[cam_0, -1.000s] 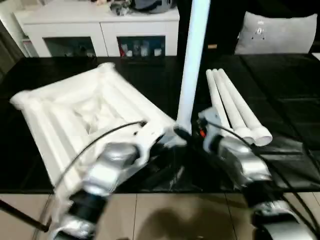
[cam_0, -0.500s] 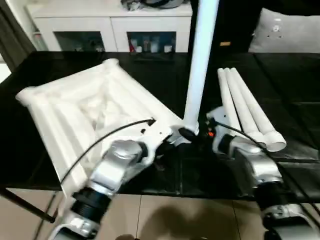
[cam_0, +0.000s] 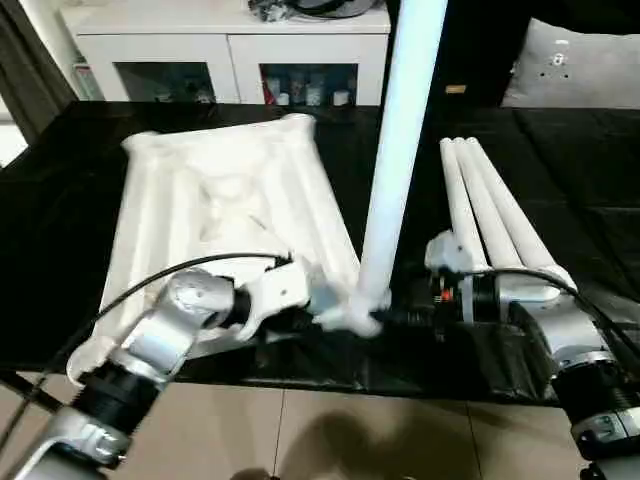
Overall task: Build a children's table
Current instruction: Rotate leg to tighten
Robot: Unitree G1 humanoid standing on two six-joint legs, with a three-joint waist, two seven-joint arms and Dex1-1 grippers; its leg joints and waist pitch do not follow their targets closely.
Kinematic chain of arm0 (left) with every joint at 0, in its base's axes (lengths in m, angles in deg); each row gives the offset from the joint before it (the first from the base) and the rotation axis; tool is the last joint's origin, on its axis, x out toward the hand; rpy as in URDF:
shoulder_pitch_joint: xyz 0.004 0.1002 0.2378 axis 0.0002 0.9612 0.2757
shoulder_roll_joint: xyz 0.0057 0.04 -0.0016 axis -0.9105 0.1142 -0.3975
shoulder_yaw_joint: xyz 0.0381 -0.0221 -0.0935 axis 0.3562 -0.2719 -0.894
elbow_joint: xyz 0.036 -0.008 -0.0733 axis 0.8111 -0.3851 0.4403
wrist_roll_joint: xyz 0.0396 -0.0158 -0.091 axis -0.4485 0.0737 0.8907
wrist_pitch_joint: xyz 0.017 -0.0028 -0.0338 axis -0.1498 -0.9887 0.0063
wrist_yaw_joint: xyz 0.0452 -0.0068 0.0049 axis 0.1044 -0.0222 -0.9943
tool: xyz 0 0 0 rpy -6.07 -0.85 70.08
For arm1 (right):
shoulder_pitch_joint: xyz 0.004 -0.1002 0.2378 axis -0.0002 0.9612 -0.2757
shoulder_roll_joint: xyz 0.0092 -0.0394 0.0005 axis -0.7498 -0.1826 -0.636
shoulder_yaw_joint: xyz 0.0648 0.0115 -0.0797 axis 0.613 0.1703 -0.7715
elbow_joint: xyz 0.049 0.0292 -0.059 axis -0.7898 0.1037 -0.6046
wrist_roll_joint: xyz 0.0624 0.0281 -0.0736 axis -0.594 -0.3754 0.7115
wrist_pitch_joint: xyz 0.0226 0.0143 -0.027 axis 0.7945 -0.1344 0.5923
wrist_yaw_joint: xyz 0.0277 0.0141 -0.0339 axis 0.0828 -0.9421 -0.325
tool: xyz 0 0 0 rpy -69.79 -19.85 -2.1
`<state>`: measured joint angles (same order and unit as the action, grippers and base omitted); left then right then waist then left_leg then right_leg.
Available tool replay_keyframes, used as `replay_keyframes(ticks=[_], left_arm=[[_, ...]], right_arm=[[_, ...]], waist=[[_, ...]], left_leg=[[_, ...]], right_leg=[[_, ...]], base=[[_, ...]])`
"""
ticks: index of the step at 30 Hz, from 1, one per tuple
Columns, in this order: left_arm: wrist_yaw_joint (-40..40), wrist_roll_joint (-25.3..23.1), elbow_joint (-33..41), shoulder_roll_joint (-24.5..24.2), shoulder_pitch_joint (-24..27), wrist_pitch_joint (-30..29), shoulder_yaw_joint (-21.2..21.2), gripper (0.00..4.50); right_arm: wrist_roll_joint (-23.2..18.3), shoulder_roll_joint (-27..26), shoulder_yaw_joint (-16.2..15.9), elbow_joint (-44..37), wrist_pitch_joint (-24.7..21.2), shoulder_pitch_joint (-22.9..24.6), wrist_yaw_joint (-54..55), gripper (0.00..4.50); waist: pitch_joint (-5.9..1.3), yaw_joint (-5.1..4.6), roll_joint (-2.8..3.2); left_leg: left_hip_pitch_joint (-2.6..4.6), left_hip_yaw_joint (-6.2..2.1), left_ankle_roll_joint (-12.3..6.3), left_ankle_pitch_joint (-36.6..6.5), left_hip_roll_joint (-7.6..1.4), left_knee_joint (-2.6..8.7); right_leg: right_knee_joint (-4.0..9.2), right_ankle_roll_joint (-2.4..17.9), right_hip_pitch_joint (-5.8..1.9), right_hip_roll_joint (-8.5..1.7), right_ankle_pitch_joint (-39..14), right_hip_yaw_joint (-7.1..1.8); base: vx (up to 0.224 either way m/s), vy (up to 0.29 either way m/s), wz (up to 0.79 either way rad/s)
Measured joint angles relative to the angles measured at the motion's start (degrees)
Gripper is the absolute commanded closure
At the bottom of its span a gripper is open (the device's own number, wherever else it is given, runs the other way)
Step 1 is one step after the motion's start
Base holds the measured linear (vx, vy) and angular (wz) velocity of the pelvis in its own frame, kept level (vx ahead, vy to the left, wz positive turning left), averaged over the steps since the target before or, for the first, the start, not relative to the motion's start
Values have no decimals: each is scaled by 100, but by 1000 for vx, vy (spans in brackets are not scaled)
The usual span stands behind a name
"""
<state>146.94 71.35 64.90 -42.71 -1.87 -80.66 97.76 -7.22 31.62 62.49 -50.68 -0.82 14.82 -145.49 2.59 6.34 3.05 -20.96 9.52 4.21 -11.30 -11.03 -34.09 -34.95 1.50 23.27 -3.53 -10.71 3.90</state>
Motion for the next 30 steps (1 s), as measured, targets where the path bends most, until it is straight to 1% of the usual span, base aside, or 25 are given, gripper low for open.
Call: replay_keyframes(ticks=[2, 4, 6, 9, 11, 12, 15, 18, 19, 21, 22, 23, 24, 26, 27, 29, 30], left_arm=[[168, -5, -119, -20, -82, 185, 73, 450], [213, -10, -169, -20, -113, 268, 96, 450], [257, -12, -226, -21, -146, 335, 111, 450], [294, -10, -287, -17, -175, 399, 116, 450], [336, -7, -359, -8, -212, 451, 119, 450], [344, -6, -376, -7, -219, 468, 121, 450], [348, 31, -408, -4, -219, 489, 117, 450], [341, 118, -333, 21, -116, 284, 9, 450], [303, 149, -255, 71, -71, 147, -24, 450], [62, 163, -59, 152, 68, -307, -194, 450], [-86, 155, -6, 201, 112, -491, -266, 450], [-311, 156, 55, 319, 167, -796, -387, 450], [-618, 147, 107, 510, 229, -1116, -535, 450], [-1097, 155, 232, 856, 303, -1610, -692, 450], [-1412, 188, 266, 1139, 363, -1865, -841, 450], [-2215, 138, 235, 1760, 343, -2222, -1026, 450], [-2480, 107, 193, 1929, 307, -2310, -1047, 450]], right_arm=[[-5, 5, -95, 0, 2, -34, -206, 40], [-17, -1, -125, -1, 1, -39, -311, 43], [-31, 1, -149, -1, -1, -39, -359, 73], [-47, -2, -200, -1, 0, -39, -437, 92], [-47, -17, -220, -1, 1, -39, -481, 125], [-47, -17, -220, -1, 2, -38, -485, 125], [-50, -19, -220, -1, 1, -38, -493, 150], [-116, -64, -196, -1, -74, -7, -464, 174], [-130, -121, -180, -3, -98, 6, -414, 174], [-111, -273, -95, -10, -212, 33, -75, 178], [-79, -357, -51, 0, -266, 33, 162, 179], [-12, -521, 39, 37, -341, 33, 517, 180], [49, -703, 151, 129, -375, 33, 912, 181], [81, -931, 332, 243, -436, 22, 1564, 181], [81, -1074, 462, 315, -465, 21, 1925, 181], [82, -1423, 782, 524, -568, -72, 2840, 181], [91, -1531, 843, 588, -605, -127, 3152, 181]], waist=[[0, 26, -1], [-1, 33, -3], [-1, 27, -8], [-2, 30, -10], [-2, 32, -10], [-2, 31, -10], [-2, 32, -10], [-3, 20, -9], [-3, 15, -8], [-5, -11, -6], [-5, -52, -5], [-5, -118, -6], [-4, -170, -8], [-1, -273, -14], [0, -303, -19], [4, -333, -24], [-1, -336, -17]], left_leg=[[3, 2, 0, 0, 0, -3], [4, 3, 3, -2, 0, -5], [5, 5, 4, -2, 0, -6], [5, 5, 2, -1, 0, -5], [4, 5, 2, -1, 0, -6], [4, 5, 2, -1, 0, -6], [4, 5, 2, -1, 0, -6], [6, 6, 2, -1, -1, -6], [6, 6, 1, -1, -2, -6], [13, 8, 4, -2, -2, -6], [19, 10, 12, -6, -2, -6], [39, 11, 15, -7, -2, -4], [60, 14, 16, -7, -1, -5], [83, 15, 17, -8, 1, -2], [91, 14, 17, -8, 2, -2], [89, 14, 17, -8, 3, -3], [89, 14, 17, -8, 4, -3]], right_leg=[[-2, 0, -3, -2, 0, 0], [-2, 0, -7, -4, 0, -1], [-3, 1, -8, -5, 0, -2], [-3, 0, -8, -5, 0, -1], [-3, 0, -8, -5, 0, 0], [-3, 0, -8, -5, 0, 0], [-4, 0, -8, -5, 0, 0], [-4, 0, -8, -4, 0, -1], [-4, 0, -8, -4, 0, -1], [-7, 3, -10, -4, 2, -2], [-9, 10, -11, -3, 7, -2], [-7, 18, -23, -2, 13, -4], [-10, 16, -35, -1, 12, -9], [-5, -9, -44, -2, -2, -9], [-3, -11, -53, -1, -3, -9], [-2, -11, -49, -1, -3, -10], [-2, -11, -49, -1, -3, -10]], base=[[0, 0, 0], [0, 0, 0], [0, 0, 0], [0, 0, 0], [0, 0, 0], [0, 0, 0], [0, 0, 0], [0, 0, 0], [0, 0, 0], [0, 0, 0], [0, 0, 0], [0, 0, 0], [0, 0, 0], [0, 0, 0], [0, 0, 0], [0, 0, 0], [0, 0, 0]])
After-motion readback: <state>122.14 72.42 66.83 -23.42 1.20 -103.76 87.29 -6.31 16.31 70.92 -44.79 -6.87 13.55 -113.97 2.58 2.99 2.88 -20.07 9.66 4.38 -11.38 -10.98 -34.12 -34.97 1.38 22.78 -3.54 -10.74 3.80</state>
